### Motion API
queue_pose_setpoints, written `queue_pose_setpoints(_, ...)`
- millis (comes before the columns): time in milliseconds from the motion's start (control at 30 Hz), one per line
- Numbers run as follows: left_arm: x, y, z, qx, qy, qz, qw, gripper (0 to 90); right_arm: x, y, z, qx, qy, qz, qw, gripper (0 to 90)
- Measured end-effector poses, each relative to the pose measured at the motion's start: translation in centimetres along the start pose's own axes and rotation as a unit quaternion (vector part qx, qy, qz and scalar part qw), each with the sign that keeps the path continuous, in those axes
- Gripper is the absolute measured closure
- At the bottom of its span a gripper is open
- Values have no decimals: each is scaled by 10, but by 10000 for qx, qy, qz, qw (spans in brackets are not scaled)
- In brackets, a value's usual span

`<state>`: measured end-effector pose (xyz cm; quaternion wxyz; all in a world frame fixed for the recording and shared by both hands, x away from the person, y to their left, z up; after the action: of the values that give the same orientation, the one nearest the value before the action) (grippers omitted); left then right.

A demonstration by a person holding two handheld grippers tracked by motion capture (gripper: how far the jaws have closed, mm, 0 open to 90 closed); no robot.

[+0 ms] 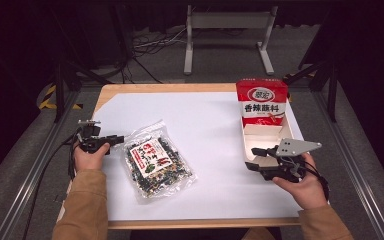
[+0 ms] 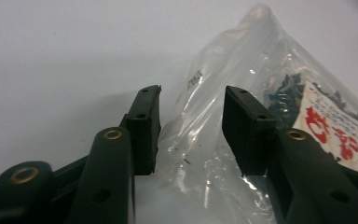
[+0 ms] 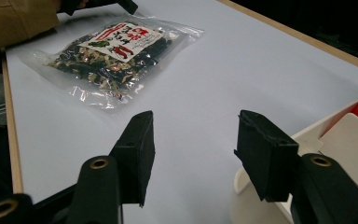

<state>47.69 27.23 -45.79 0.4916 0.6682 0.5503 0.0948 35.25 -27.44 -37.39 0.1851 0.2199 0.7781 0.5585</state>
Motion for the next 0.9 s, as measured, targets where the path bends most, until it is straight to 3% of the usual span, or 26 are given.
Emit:
queue_pose_setpoints(600, 0, -2, 3, 199, 592, 225, 9978, 821, 3, -1, 3, 18, 54, -34, 10000, 460)
queue_pose_setpoints(767, -1, -1, 1, 207, 581, 272, 9977, 895, 3, -1, 2, 5, 51, -58, 10000, 460)
queue_pose_setpoints(900, -2, 0, -1, 122, 567, 291, 9979, 900, 3, -1, 2, -10, 57, -47, 10000, 460)
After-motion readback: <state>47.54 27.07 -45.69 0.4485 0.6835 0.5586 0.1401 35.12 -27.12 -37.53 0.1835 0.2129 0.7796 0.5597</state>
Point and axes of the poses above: each handheld gripper's, and its own axes: z roughly forward along the jaws, y roughly out of its top, x roughly to its left, the point moved 2 cm from there along z, roughly forward along the jaws, and after that the axes turned 12 degrees about -x, right-handed, at the moved point
